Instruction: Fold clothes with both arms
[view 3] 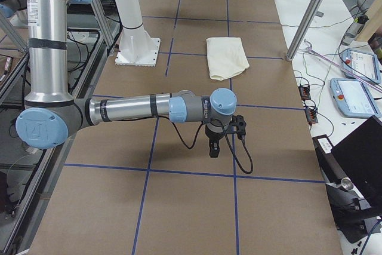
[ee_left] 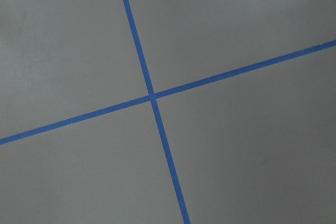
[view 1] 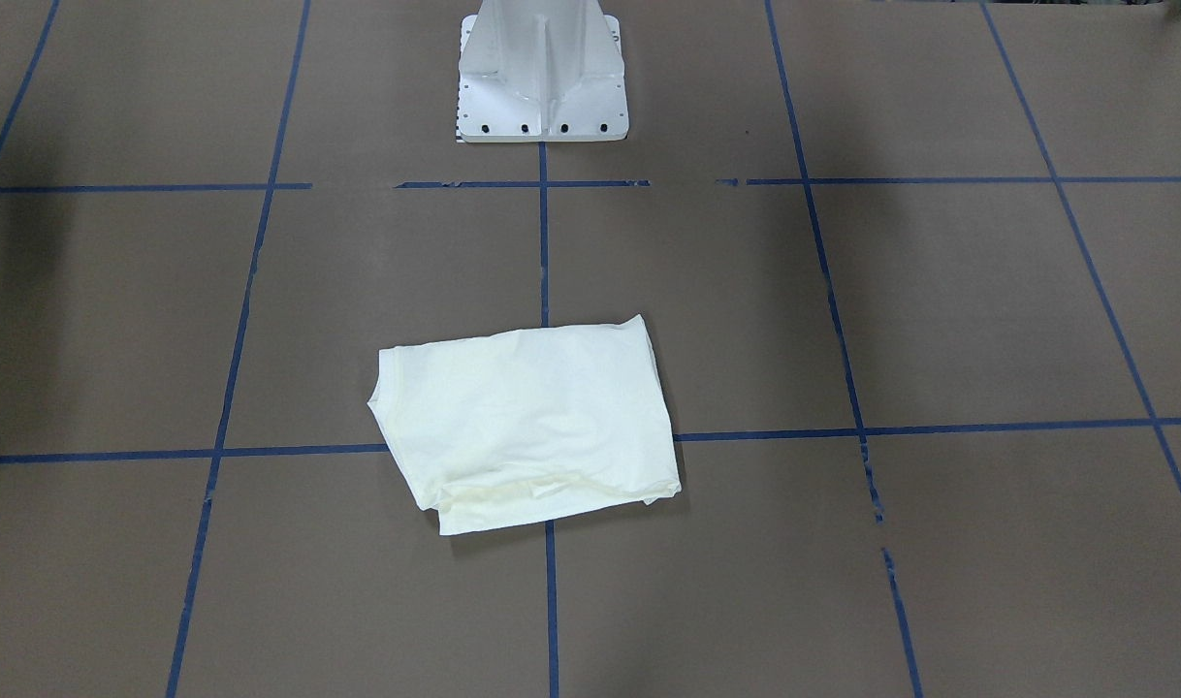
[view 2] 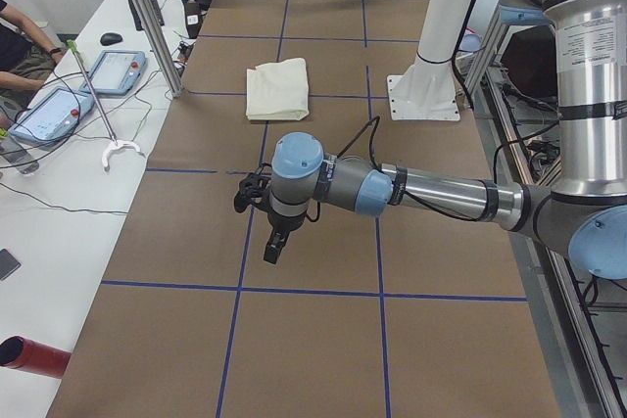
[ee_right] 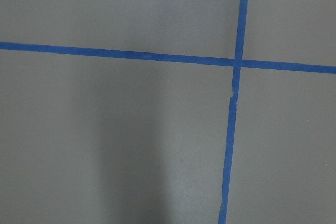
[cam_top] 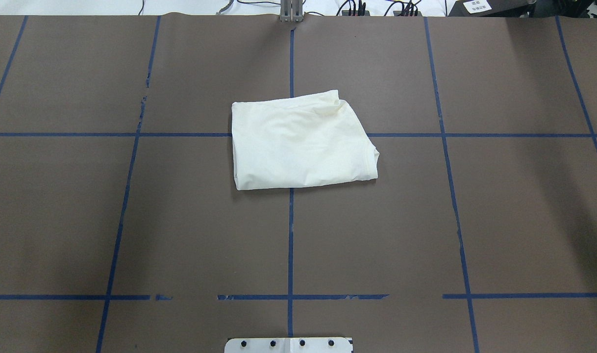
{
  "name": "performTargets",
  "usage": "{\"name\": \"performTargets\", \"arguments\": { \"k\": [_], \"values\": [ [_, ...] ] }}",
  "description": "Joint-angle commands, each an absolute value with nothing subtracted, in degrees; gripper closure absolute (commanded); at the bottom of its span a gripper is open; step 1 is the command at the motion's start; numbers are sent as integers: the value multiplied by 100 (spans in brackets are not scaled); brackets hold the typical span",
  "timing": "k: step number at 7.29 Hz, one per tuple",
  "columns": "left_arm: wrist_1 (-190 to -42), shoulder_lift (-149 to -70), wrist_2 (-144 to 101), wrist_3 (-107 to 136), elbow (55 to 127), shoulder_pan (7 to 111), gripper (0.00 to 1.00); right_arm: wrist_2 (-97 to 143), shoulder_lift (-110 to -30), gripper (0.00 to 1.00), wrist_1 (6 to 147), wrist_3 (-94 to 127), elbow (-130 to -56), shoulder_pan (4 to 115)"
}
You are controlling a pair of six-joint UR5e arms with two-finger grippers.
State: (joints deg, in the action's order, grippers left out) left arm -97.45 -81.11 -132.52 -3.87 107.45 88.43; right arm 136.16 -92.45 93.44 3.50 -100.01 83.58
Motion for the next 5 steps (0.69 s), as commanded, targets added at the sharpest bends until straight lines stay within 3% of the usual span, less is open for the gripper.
{"name": "performTargets", "arguments": {
  "k": [1, 5],
  "values": [
    [-9712, -8095, -13254, -343, 10722, 8851, 0, 13606, -9246, 0, 9343, 352, -10002, 8358],
    [-9721, -8060, -13492, -325, 10661, 8842, 0, 13614, -9316, 0, 9334, 369, -9993, 8358]
  ]
}}
